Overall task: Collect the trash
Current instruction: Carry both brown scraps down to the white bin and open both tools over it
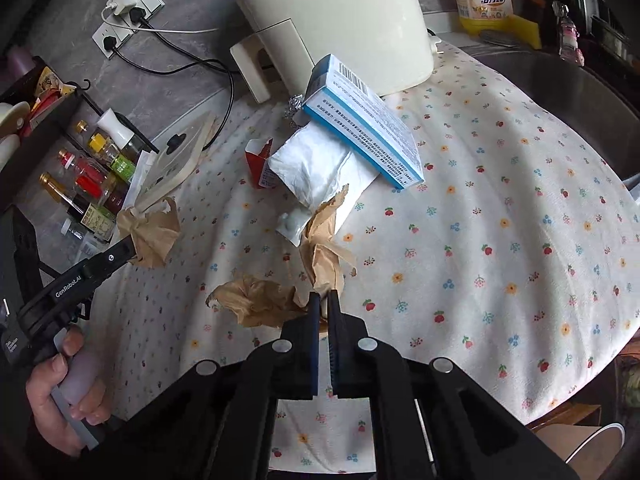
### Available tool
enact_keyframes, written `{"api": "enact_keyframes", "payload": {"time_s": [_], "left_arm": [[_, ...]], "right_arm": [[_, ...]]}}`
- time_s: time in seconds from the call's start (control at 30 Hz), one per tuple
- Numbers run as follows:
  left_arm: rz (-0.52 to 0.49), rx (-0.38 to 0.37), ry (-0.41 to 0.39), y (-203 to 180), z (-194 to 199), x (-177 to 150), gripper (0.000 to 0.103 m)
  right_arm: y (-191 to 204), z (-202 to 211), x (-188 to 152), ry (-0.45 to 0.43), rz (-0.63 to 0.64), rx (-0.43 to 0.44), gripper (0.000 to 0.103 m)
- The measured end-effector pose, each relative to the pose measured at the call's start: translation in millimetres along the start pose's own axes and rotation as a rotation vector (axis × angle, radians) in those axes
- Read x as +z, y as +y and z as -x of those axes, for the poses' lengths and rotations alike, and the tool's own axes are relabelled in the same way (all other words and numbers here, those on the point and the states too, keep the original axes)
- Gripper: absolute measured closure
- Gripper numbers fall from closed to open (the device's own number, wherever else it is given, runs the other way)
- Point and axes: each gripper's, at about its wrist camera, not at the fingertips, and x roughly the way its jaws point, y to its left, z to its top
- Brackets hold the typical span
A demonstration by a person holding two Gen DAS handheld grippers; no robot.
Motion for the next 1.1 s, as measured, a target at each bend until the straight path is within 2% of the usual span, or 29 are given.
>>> {"api": "enact_keyframes", "payload": {"time_s": [0.3, 0.57, 1.1], "left_arm": [[-0.072, -0.072, 0.035, -76, 7, -33, 0.096], [-0.185, -0.170, 0.095, -162, -2, -64, 0.095], [-0.430, -0.371, 0.224, -330, -25, -129, 0.095]], "right_arm": [[-58, 65, -30, -0.047, -0.060, -0.043, 0.098], [-127, 124, -68, -0.096, -0.163, -0.117, 0.098], [-256, 227, -167, -0.179, -0.453, -0.270, 0.098]]}}
